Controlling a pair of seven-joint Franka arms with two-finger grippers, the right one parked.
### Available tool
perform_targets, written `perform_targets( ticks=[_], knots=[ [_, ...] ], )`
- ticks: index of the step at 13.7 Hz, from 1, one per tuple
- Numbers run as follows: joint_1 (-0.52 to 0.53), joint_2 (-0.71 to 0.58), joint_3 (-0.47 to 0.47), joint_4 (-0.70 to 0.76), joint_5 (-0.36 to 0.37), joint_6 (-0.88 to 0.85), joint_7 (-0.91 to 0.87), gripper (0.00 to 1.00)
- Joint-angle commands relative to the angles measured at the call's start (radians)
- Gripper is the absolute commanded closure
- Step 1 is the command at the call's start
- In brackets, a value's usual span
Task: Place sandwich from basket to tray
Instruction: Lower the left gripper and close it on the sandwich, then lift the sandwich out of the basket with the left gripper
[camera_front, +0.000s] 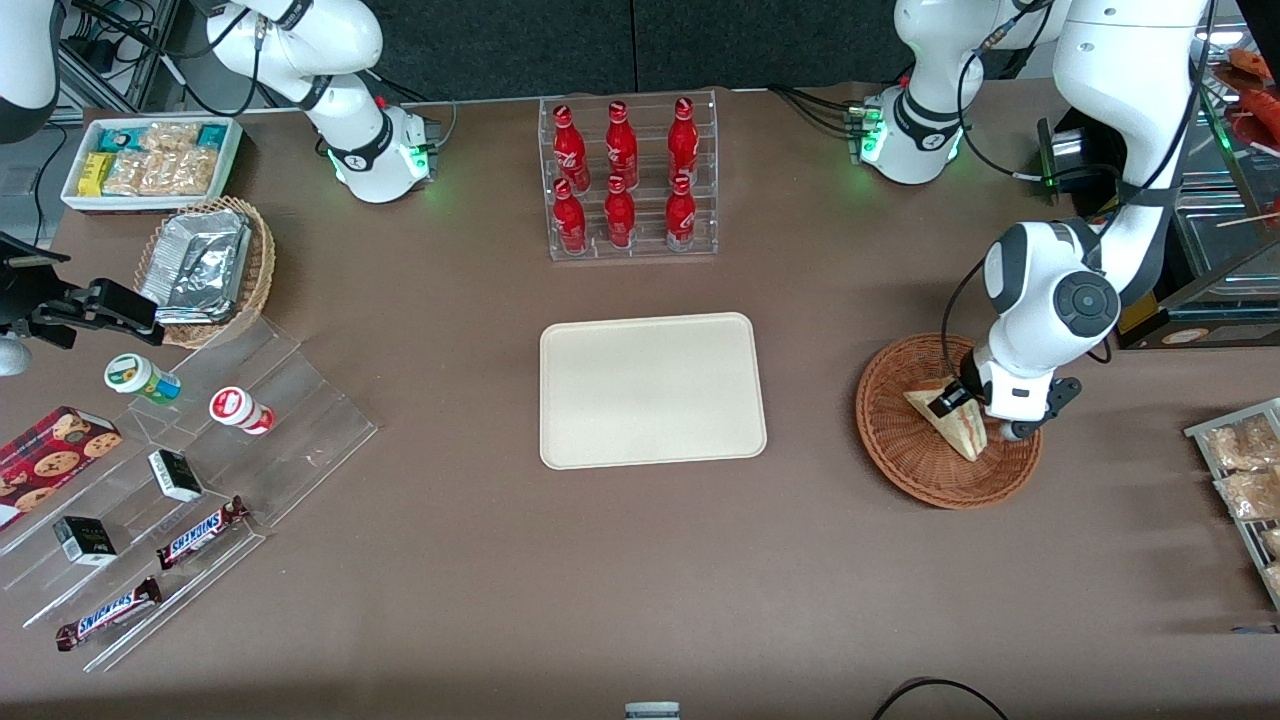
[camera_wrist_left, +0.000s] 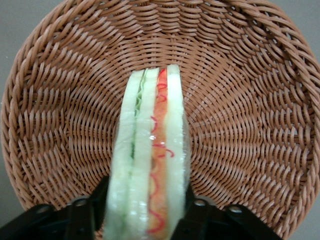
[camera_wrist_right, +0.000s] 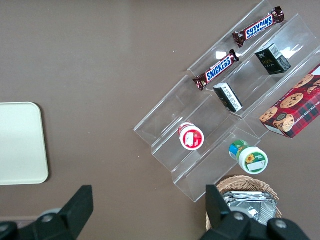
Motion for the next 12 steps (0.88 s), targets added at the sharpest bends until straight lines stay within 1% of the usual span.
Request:
perform_targets(
  ticks=[1,3,7,10,12],
  knots=[
    [-0.026,-0.009,0.002,0.007,0.006,-0.026,-0.011,1.0],
    [-0.027,-0.009,0.0,0.048,0.012,-0.063,-0.016,1.0],
    [-0.037,-0.027,-0.007,0.177,0.017,-0.239,-0.007,1.0],
    [-0.127,-0.021,-0.013,0.282,0.017,-0.336,-0.007,1.0],
    [-0.216,-0.007,-0.013,0.293,0.017,-0.338,-0.004,1.0]
  ],
)
